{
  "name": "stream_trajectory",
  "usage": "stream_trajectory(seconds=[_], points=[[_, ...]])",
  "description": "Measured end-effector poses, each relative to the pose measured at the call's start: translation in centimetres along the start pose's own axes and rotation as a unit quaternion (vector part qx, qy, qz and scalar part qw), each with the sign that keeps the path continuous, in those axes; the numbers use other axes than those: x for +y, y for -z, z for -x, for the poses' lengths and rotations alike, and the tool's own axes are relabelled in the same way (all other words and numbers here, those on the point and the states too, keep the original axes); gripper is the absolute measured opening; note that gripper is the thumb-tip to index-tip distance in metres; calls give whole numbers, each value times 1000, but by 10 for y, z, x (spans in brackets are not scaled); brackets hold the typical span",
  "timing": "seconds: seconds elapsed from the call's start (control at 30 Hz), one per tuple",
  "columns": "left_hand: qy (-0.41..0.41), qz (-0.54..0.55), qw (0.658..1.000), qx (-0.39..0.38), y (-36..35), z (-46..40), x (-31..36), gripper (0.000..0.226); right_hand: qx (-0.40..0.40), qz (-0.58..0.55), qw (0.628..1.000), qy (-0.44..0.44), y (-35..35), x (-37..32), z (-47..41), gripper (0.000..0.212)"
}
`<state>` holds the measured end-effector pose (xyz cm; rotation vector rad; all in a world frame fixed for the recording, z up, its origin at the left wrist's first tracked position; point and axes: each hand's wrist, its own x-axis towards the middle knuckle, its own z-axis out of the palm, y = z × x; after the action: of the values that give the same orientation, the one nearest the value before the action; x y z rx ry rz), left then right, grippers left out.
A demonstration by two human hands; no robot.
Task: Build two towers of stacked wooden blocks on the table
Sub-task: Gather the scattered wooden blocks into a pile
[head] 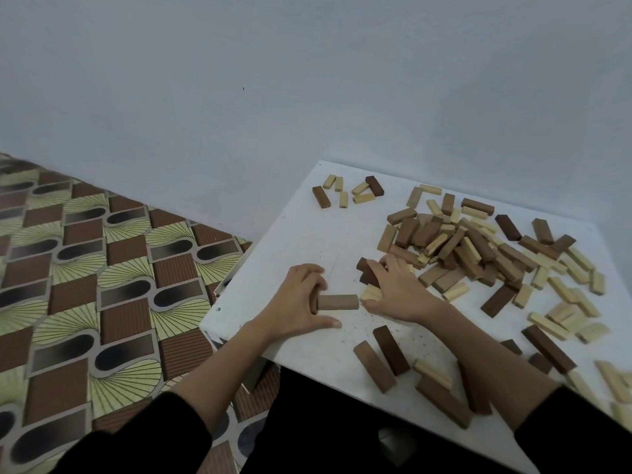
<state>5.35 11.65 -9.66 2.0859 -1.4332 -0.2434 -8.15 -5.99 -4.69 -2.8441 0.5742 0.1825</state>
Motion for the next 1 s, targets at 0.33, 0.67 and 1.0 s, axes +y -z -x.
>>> stream_trajectory(seconds=[0.33,0.67,1.0], points=[[58,16,993,105,-7,-9,2,27,38,-22,999,-32,-2,2,2,79],[-8,-7,998,54,-8,-14,6,59,34,-6,999,-37,-4,1,2,76],[-18,-34,998,59,-18,-21,16,60,43,3,998,-34,-7,2,3,77]])
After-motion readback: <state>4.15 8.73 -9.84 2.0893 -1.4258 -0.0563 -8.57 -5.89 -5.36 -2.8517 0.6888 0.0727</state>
